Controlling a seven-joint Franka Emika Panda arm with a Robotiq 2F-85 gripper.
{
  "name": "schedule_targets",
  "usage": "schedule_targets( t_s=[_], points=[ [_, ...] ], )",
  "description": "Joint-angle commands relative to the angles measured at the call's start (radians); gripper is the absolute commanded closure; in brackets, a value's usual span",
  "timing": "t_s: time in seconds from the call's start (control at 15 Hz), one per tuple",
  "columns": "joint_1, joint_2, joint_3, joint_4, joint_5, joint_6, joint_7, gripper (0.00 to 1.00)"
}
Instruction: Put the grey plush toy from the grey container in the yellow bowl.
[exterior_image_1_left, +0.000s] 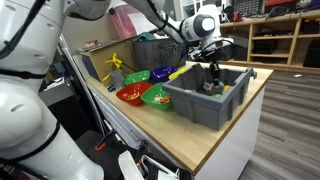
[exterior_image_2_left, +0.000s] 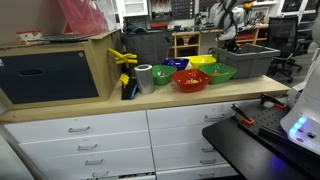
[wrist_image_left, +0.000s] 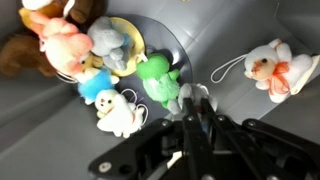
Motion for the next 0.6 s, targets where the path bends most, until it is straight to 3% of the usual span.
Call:
schedule_targets(
  t_s=[0.0,0.53],
  points=[
    [0.035,-0.11,-0.019,-0.04,-0.035,-0.117,0.011,0.97],
    [0.049,-0.219,0.028,-0.019,-0.029,-0.308,0.009,0.97]
  ],
)
